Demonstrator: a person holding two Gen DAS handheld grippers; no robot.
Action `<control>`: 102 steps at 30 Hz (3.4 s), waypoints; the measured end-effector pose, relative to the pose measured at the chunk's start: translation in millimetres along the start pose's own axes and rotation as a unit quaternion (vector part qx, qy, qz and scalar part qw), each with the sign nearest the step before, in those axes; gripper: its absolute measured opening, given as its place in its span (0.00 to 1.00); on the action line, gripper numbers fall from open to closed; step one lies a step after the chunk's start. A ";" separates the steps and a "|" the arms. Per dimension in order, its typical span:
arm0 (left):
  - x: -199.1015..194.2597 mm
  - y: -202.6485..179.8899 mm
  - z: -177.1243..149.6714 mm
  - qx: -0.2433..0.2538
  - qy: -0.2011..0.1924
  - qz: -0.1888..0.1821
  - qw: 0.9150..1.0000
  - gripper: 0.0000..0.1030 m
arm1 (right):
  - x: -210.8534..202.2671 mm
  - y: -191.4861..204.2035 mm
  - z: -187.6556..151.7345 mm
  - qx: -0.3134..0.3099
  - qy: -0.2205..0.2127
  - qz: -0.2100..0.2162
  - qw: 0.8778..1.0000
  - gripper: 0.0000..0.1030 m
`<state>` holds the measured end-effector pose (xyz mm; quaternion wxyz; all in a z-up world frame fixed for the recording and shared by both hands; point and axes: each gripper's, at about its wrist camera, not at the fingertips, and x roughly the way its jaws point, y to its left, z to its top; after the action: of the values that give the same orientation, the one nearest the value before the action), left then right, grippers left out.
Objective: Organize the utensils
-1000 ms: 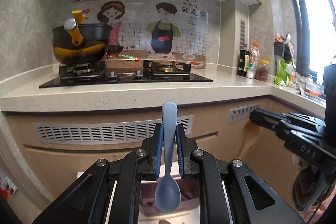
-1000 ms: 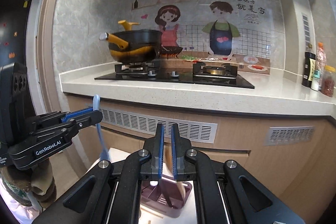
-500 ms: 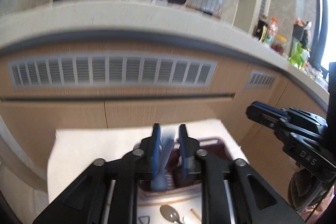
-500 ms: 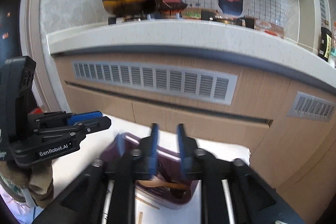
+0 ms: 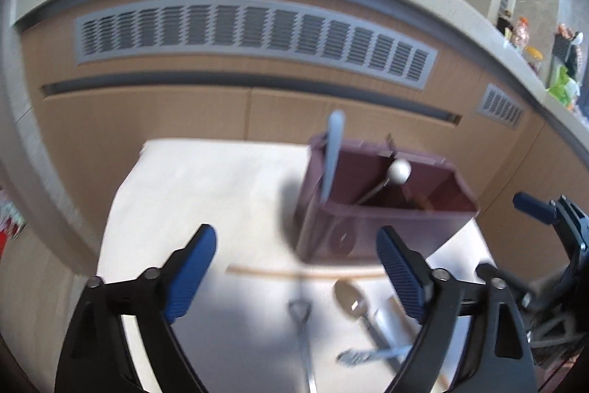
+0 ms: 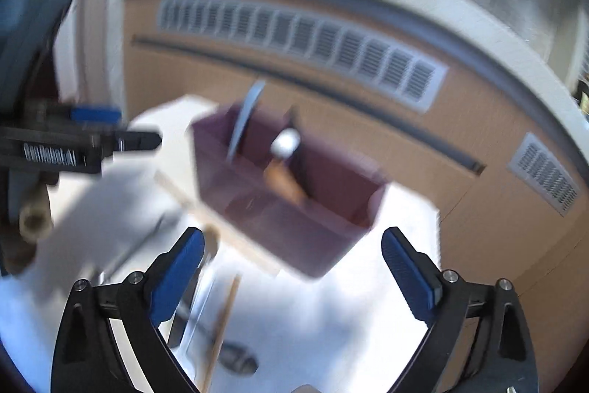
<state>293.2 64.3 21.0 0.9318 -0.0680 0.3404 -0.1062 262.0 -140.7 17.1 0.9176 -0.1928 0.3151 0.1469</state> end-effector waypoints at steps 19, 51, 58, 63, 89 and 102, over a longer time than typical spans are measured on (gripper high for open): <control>-57.4 43.6 -86.7 -0.027 -0.018 0.097 0.995 0.93 | 40.3 84.8 -37.8 -0.095 0.093 0.159 0.978 0.26; -20.6 -29.3 -141.9 0.035 0.134 0.057 0.989 0.59 | 3.2 -33.2 -94.1 0.161 0.076 0.076 0.981 0.39; -14.2 -38.0 -138.4 0.044 0.127 0.070 0.989 0.32 | -16.4 -39.5 -102.0 0.182 0.047 0.022 0.982 0.79; -35.9 -34.0 -123.9 0.046 0.088 0.077 0.992 0.32 | -21.9 -37.6 -105.5 0.170 0.045 0.011 0.984 0.86; -60.3 19.4 -108.2 0.003 0.076 0.055 0.996 0.44 | 5.0 39.1 -46.6 0.072 0.062 0.096 0.991 0.40; -56.9 42.7 -126.2 -0.030 0.080 0.048 0.995 0.63 | 105.5 66.6 -2.6 0.082 0.148 0.085 0.982 0.39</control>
<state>175.3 112.6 -47.9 0.9032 -0.0708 0.4195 -0.0561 314.6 -67.5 -69.2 0.8574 -0.1090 0.4741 0.1682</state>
